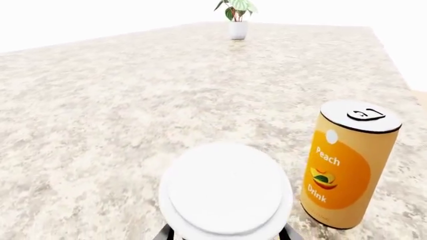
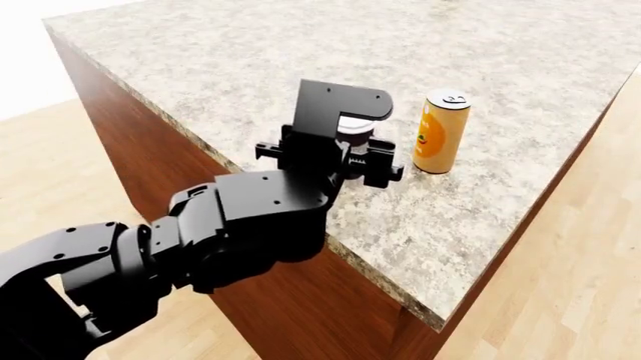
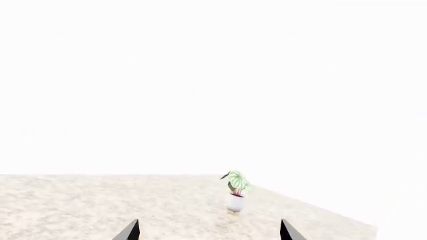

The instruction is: Move the drinks to the dining counter.

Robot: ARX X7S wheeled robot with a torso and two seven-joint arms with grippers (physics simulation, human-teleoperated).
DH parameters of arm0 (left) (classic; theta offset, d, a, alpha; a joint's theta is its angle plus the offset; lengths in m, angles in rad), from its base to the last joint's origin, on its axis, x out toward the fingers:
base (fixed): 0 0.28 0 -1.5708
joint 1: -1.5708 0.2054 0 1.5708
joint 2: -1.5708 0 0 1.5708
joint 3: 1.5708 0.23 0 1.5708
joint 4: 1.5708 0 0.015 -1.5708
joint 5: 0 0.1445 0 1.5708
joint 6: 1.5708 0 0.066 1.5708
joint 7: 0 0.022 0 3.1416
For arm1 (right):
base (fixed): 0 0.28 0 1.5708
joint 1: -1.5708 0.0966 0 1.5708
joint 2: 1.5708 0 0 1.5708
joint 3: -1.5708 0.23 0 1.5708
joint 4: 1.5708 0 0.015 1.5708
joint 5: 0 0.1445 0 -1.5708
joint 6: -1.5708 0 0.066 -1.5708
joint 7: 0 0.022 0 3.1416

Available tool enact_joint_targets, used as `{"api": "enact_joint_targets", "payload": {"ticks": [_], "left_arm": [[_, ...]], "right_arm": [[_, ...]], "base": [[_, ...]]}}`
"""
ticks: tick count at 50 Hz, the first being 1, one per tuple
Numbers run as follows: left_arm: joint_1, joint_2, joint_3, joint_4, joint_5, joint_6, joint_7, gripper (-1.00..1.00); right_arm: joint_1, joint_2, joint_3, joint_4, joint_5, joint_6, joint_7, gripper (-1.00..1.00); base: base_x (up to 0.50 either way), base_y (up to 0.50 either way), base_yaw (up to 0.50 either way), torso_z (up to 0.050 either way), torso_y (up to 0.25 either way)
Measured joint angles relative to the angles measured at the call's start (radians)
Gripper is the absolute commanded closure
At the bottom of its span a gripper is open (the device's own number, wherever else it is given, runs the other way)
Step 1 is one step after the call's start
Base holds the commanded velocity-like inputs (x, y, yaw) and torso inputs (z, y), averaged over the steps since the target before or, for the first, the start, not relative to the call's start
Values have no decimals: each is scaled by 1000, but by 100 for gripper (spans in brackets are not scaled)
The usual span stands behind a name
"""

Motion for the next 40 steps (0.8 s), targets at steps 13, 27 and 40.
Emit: {"api": "enact_joint_targets", "payload": {"ticks": [13, 27, 40], "left_arm": [[16, 17, 10, -40, 19, 7, 17, 100], [26, 26, 7, -57, 40, 19, 25, 100], [32, 29, 7, -69, 43, 28, 18, -100]], "right_arm": [[1, -3, 4, 1, 1, 1, -3, -100], [-2, -5, 7, 0, -1, 3, -8, -100], [-4, -7, 8, 0, -5, 3, -10, -100]], "base": [[0, 0, 0, 1, 0], [0, 0, 0, 0, 0], [-1, -1, 0, 0, 0]]}}
